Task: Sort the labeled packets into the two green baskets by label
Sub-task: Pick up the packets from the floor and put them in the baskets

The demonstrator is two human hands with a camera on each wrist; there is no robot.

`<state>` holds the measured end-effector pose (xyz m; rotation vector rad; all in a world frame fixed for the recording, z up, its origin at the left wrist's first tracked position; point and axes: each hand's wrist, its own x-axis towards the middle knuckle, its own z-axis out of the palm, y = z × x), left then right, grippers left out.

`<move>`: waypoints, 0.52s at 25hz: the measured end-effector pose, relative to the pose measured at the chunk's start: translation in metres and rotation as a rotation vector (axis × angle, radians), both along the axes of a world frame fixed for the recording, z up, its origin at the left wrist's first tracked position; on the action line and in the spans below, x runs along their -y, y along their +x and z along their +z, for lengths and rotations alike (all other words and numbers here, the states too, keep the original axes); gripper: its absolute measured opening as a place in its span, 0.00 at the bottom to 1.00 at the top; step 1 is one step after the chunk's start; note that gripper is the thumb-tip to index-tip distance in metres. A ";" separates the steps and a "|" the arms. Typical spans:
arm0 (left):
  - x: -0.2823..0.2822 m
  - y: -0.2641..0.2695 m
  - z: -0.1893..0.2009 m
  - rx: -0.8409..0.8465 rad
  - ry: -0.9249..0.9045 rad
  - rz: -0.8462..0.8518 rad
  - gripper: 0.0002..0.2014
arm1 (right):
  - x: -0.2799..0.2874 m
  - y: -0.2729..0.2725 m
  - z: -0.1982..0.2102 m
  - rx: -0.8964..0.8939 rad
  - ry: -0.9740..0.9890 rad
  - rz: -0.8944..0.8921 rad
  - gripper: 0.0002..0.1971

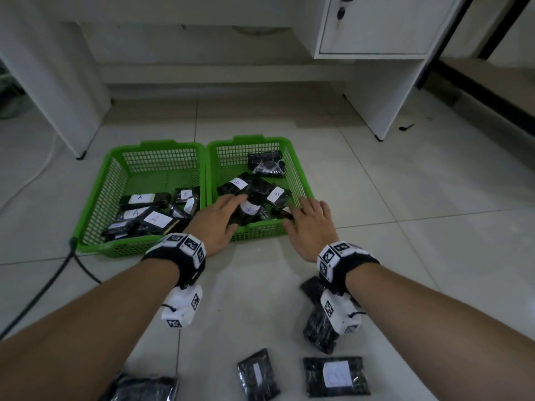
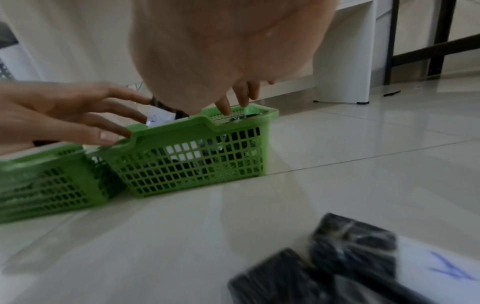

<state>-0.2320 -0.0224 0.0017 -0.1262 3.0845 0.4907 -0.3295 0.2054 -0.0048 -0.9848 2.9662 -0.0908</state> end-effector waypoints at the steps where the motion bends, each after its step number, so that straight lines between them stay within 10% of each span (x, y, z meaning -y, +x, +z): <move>1: -0.003 0.000 0.001 0.046 -0.053 -0.044 0.32 | -0.007 0.007 0.004 -0.064 -0.015 0.043 0.23; 13: -0.084 0.032 0.022 0.029 -0.092 -0.147 0.13 | -0.103 0.058 -0.012 0.346 0.478 0.450 0.46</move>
